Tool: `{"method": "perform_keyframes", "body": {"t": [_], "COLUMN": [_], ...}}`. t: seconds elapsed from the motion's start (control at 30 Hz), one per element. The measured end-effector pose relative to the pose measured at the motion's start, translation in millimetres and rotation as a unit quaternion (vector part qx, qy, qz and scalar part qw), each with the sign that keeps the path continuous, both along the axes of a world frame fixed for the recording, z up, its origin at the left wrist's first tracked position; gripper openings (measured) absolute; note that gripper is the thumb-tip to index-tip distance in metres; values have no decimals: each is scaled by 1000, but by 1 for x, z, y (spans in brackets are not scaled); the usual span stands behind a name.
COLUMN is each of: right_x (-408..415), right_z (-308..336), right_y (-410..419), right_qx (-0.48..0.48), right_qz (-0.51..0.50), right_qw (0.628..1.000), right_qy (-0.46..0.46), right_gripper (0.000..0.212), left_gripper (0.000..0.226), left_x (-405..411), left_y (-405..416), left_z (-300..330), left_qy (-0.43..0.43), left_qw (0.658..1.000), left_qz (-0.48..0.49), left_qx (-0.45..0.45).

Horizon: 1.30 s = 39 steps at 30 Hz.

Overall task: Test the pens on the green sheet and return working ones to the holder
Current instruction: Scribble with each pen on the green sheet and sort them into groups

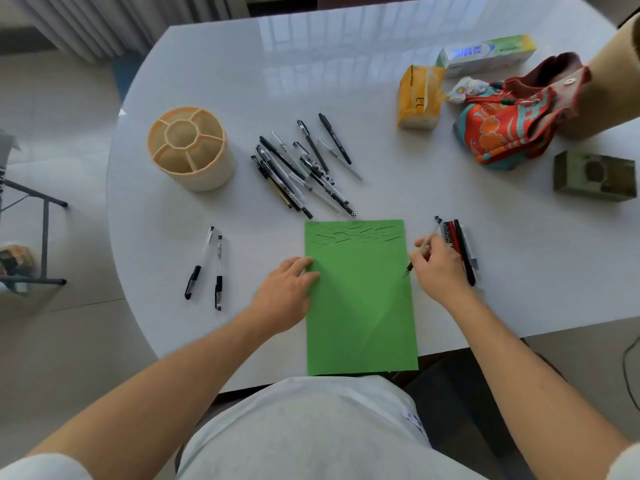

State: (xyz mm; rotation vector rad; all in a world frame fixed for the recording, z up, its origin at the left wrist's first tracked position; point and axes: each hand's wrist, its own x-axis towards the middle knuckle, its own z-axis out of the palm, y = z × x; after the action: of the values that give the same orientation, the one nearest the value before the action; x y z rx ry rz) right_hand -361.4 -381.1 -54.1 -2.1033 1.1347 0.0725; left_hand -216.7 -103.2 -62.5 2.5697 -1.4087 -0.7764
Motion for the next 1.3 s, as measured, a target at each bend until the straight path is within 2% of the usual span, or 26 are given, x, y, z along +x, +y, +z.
{"method": "perform_keyframes", "body": {"t": [0.13, 0.27, 0.43, 0.57, 0.63, 0.7, 0.8, 0.93, 1.07, 1.13, 1.2, 1.23, 1.3], "right_x": [-12, -13, 7, 73, 105, 126, 137, 125, 80, 53, 28, 17, 0], "right_z": [-6, -6, 2, 0, -6, -16, -23, -17, 6, 16, 25, 29, 35], "right_y": [-25, -33, -22, 6, 19, 30, 37, 31, 28, 30, 35, 38, 45], "right_qx": [-46, -79, -149, -123, -103, -109, -129, -60, 80, 144, 203, 231, 277], "right_qz": [37, 48, 59, 128, 146, 155, 138, 66, -10, -17, 0, 6, 7], "right_qw": [994, 987, 986, 984, 984, 982, 981, 995, 981, 968, 956, 950, 936], "right_qy": [92, 133, 50, -30, -28, 13, 44, -42, -178, -206, -210, -210, -216], "right_gripper": [24, 31, 20, 17, 26, 30, 19, 12, 8, 12, 12, 12, 13], "left_gripper": [55, 55, 56, 56, 56, 56, 58, 55, 38, 37, 39, 37, 25], "left_x": [0, 1, 2, 3, 3, 1, -1, 0, 4, 9, 14, 16, 17], "left_y": [1, 1, 3, 5, 6, 7, 9, 11, 10, 7, -1, -5, -12], "left_z": [0, 1, 1, -1, -2, -3, -5, -7, 1, 9, 18, 22, 24], "left_qy": [-1, 7, 15, 21, 21, 22, 29, 52, 107, 137, 231, 272, 328], "left_qw": [1000, 1000, 1000, 1000, 1000, 1000, 999, 998, 977, 952, 910, 893, 883], "left_qz": [1, 1, 8, 5, 4, 6, 13, 22, 132, 199, 270, 286, 276], "left_qx": [-3, -5, -19, -21, -21, -20, -23, -30, -133, -188, -215, -218, -192]}}
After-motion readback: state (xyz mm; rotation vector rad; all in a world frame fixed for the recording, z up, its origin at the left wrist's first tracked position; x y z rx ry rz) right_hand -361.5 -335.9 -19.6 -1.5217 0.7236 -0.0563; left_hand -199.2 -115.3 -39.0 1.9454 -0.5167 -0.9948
